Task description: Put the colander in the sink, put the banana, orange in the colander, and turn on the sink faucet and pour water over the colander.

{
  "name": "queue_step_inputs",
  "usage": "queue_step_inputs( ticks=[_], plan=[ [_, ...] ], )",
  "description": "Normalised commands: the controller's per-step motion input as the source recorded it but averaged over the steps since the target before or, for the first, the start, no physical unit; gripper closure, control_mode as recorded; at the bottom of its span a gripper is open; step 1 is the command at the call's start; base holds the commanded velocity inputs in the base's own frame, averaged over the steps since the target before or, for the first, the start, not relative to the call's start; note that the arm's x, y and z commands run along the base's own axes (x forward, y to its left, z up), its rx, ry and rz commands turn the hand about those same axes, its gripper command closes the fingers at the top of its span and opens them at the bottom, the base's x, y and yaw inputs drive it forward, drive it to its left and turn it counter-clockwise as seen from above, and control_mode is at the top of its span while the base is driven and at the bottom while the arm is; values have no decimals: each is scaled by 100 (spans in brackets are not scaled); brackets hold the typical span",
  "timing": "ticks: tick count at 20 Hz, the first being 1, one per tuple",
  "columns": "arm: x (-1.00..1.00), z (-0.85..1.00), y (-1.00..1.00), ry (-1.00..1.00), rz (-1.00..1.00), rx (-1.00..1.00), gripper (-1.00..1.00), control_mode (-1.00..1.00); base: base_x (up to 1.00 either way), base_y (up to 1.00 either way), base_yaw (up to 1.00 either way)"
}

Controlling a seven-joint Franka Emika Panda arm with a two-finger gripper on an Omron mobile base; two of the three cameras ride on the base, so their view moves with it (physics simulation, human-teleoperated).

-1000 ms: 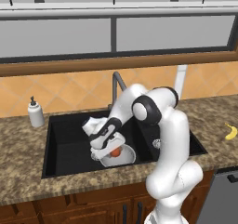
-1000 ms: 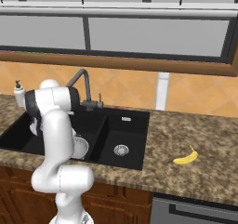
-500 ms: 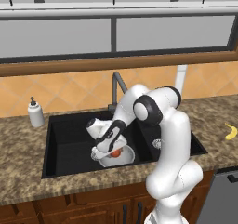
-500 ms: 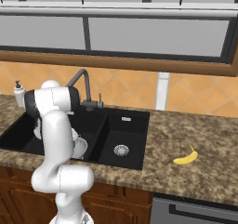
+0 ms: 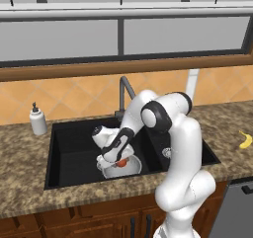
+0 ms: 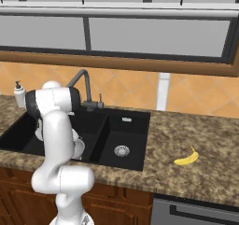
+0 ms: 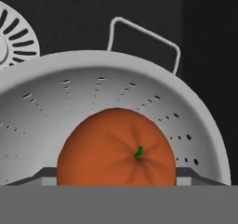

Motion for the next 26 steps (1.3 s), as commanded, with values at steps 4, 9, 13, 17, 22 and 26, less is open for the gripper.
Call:
queue_step_inputs(
  ticks=[4,9,13,17,22,26],
  plan=[
    [-9,0,-10,6,0,0,-100,-100,0,0,0],
    [-13,3,-7,3,0,3,-100,-100,0,0,0],
    [-20,30,-1,0,0,1,-100,-100,0,0,0],
    [-32,36,0,-1,1,0,-100,-100,0,0,0],
    [-42,59,10,-5,10,0,-100,-100,0,0,0],
    [-49,69,18,-5,19,0,-100,-100,0,0,0]
  ],
)
